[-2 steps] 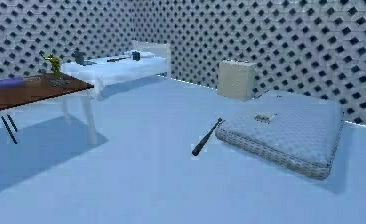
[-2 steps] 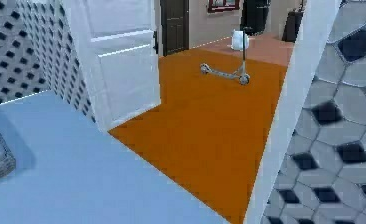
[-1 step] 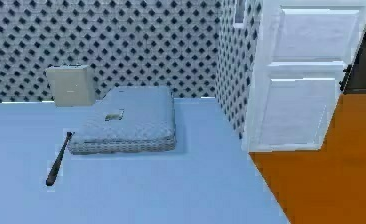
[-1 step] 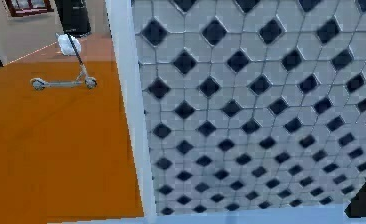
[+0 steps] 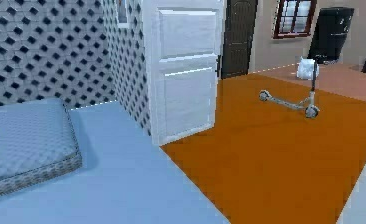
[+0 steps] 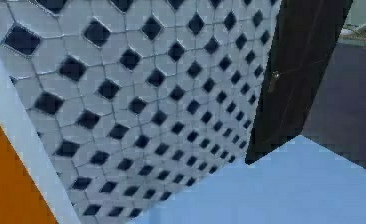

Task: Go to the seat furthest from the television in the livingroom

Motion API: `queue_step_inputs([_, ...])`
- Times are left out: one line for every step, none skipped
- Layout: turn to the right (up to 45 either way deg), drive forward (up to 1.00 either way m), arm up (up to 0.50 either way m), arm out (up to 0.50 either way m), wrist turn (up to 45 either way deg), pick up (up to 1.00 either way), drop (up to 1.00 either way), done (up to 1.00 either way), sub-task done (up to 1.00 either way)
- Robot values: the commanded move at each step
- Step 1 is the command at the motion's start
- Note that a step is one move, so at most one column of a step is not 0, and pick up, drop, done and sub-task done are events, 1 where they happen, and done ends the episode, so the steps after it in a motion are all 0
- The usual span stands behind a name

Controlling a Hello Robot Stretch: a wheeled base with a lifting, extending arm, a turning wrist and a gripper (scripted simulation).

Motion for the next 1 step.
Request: queue_step_inputs([0.0,0.55,0.0,0.0,0.0,0.0,0.0,0.0,0.0])
